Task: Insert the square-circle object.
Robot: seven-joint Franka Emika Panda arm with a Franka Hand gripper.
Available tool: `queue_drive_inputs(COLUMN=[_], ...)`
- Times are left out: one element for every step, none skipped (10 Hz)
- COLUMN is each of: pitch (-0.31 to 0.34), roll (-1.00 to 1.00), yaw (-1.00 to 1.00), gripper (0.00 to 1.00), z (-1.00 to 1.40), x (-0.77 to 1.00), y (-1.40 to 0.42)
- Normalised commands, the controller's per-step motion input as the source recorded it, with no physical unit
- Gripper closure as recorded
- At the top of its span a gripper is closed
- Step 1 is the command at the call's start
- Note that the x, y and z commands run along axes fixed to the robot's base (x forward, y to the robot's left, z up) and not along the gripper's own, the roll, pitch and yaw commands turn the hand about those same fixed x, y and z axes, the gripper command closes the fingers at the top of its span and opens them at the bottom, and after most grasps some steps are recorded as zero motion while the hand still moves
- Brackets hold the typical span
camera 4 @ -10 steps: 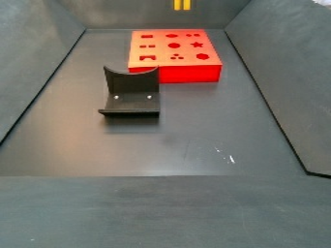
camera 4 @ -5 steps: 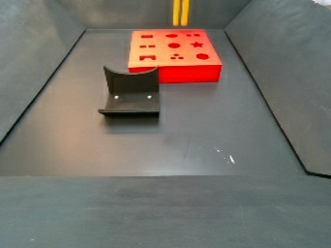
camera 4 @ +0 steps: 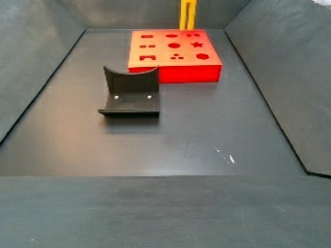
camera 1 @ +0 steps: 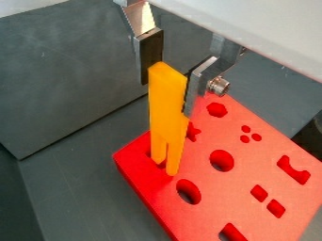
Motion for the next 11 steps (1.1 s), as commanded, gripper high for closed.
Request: queue_drive_inputs(pitch=[0.010,0.000,0.000,0.000,0.000,0.000,0.000,0.000,0.000,0.000,-0.023], roll=[0.07,0.02,0.00,0.00,0.00,0.00,0.00,0.00,0.00,0.00,0.00], yaw=[-0.20,-0.19,-0.21,-0.21,-0.16,-0.03,0.00,0.03,0.05,0.00,0.02], gripper=[1.00,1.00,1.00,1.00,1.00,1.00,1.00,1.00,1.00,1.00,1.00], z=[-0.10,-0.13,-0.20,-0.20,-0.14,-0.07,-0.07,-0.11,-0.09,-0.11,-0.26], x=[-0.18,-0.17,-0.15,-0.15,-0.08,0.00,0.02,0.12,0.10,0.12,0.13], y=[0.00,0.00,0.00,0.00,0.00,0.00,-0.02,-0.07,-0.11,-0.14,-0.02])
